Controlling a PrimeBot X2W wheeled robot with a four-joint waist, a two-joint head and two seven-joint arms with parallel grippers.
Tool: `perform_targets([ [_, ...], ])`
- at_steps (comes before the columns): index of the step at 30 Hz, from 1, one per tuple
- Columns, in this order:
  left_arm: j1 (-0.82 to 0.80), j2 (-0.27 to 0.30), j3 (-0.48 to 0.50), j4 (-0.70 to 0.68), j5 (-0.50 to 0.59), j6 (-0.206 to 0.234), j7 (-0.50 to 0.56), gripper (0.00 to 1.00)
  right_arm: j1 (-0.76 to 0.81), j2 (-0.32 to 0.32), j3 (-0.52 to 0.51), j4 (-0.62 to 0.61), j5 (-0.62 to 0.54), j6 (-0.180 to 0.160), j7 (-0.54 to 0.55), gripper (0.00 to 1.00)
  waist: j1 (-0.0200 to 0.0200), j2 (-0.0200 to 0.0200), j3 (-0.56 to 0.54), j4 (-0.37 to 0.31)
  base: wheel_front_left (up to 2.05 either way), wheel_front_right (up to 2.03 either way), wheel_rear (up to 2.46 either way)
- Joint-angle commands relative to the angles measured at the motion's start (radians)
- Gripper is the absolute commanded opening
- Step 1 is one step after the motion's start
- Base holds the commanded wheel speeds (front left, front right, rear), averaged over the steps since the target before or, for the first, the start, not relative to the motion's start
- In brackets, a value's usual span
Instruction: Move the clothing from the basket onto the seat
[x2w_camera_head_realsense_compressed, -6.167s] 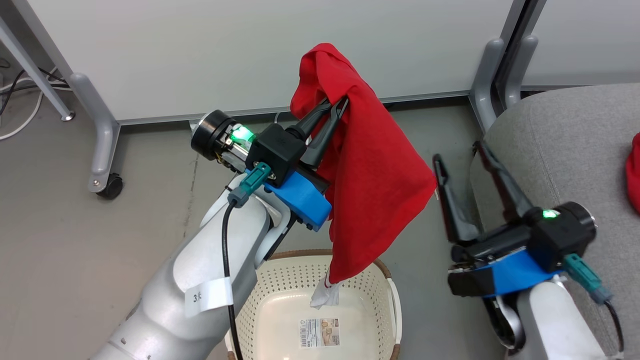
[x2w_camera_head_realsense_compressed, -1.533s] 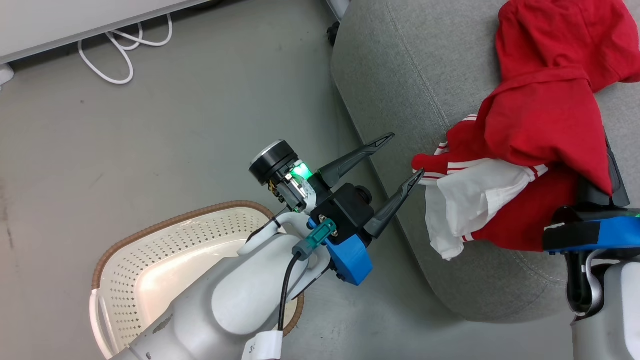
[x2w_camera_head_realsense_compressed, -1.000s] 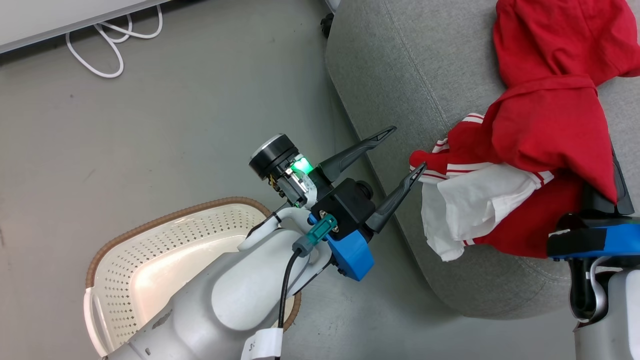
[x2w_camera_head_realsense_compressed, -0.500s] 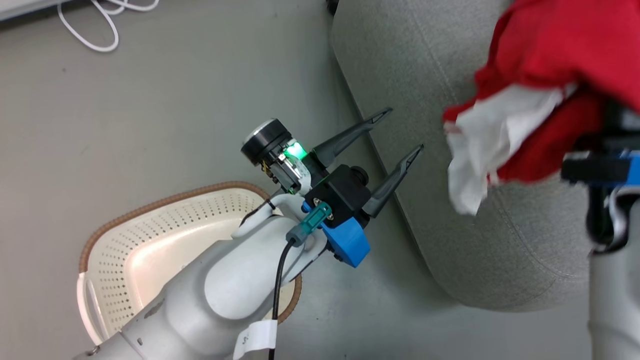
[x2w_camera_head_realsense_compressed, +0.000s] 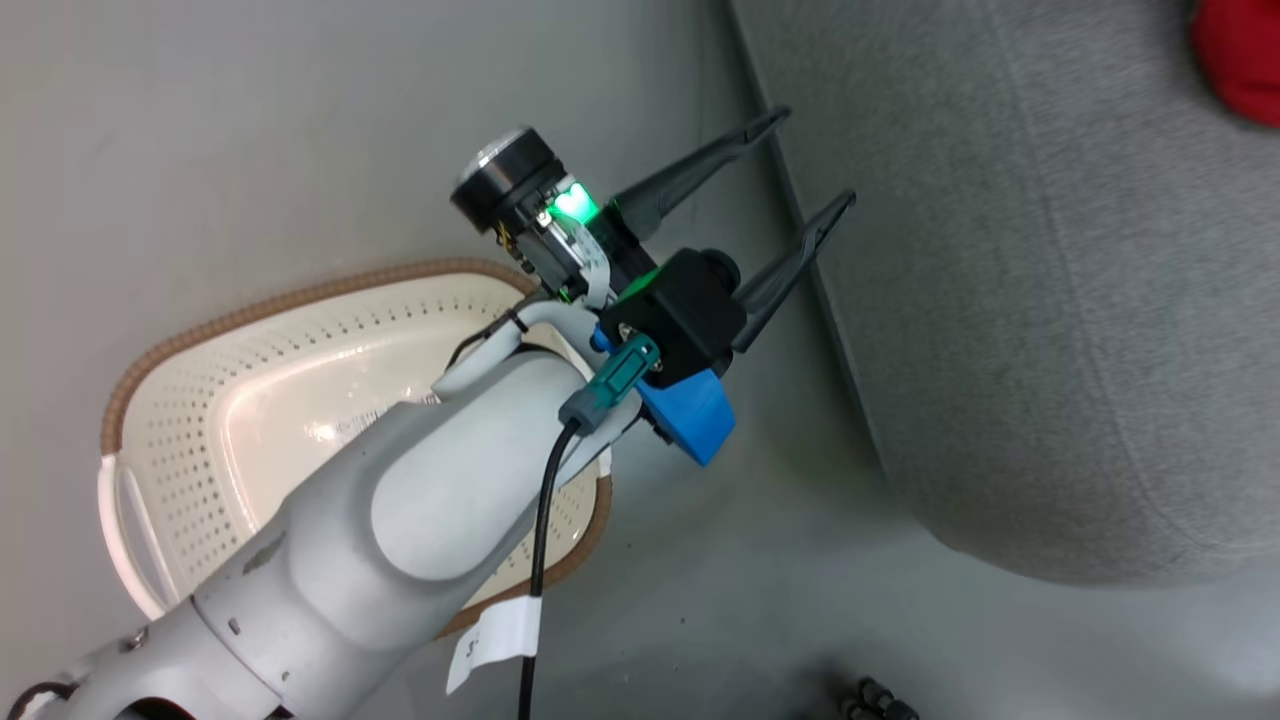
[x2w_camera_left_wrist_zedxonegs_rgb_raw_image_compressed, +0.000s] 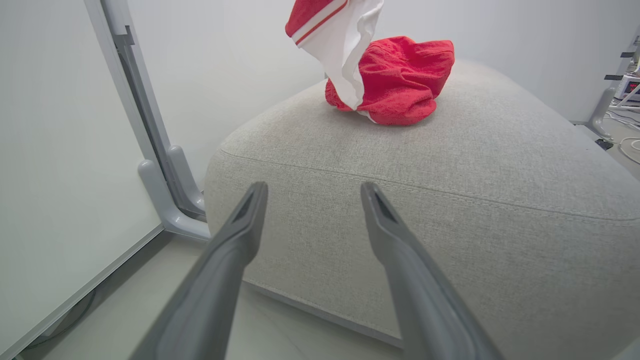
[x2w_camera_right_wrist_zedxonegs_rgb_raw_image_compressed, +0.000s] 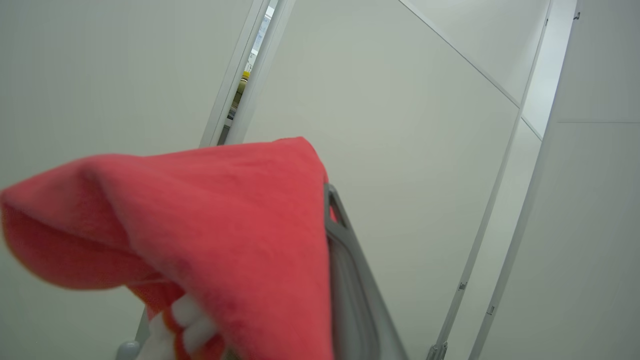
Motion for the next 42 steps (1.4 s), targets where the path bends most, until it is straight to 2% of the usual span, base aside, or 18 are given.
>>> perform_targets([
  [1,-0.024,0.007,0.006,-0.010,0.008,0.006,0.005,1.00,-0.029,-0.029,-0.022,0.014,0.006,0.000,0.000,0.00,-0.0001,0.0000,0.060,0.016,0.00,0.00,0.00],
  [6,-0.061,0.023,0.004,-0.029,0.020,0.002,0.018,1.00,-0.079,-0.126,-0.100,0.119,0.017,0.000,0.000,0.00,-0.0001,0.0000,0.132,0.022,0.00,0.00,0.00],
  [10,-0.079,0.033,0.000,-0.041,0.026,0.000,0.026,1.00,-0.057,-0.148,-0.144,0.209,0.002,0.000,-0.001,0.00,-0.0001,0.0000,0.165,0.025,0.00,0.00,0.00],
  [19,-0.090,0.050,-0.010,-0.053,0.022,0.003,0.038,1.00,0.034,-0.072,-0.196,0.366,-0.062,0.000,0.000,0.00,-0.0001,0.0000,0.190,0.027,0.00,0.00,0.00],
  [28,-0.092,0.060,-0.019,-0.063,0.017,0.010,0.048,1.00,0.062,-0.029,-0.169,0.449,-0.070,0.000,0.000,0.00,-0.0001,0.0000,0.195,0.030,0.00,0.00,0.00],
  [29,-0.090,0.061,-0.021,-0.062,0.016,0.011,0.048,1.00,0.063,-0.025,-0.170,0.449,-0.068,0.000,0.000,0.05,-0.0001,0.0000,0.193,0.029,0.00,0.00,0.00],
  [30,-0.088,0.060,-0.022,-0.060,0.015,0.011,0.047,1.00,0.067,-0.022,-0.173,0.441,-0.066,0.000,0.000,0.45,-0.0001,0.0000,0.190,0.029,0.00,0.00,0.00],
  [31,-0.086,0.058,-0.024,-0.057,0.013,0.013,0.046,1.00,0.075,-0.018,-0.174,0.433,-0.065,0.000,0.000,1.00,-0.0001,0.0000,0.185,0.030,0.00,0.00,0.00],
  [42,-0.035,0.022,-0.031,-0.008,-0.016,0.025,-0.008,1.00,0.322,0.052,-0.135,0.250,-0.082,0.000,0.000,1.00,-0.0001,0.0000,0.058,0.042,0.00,0.00,0.00],
])
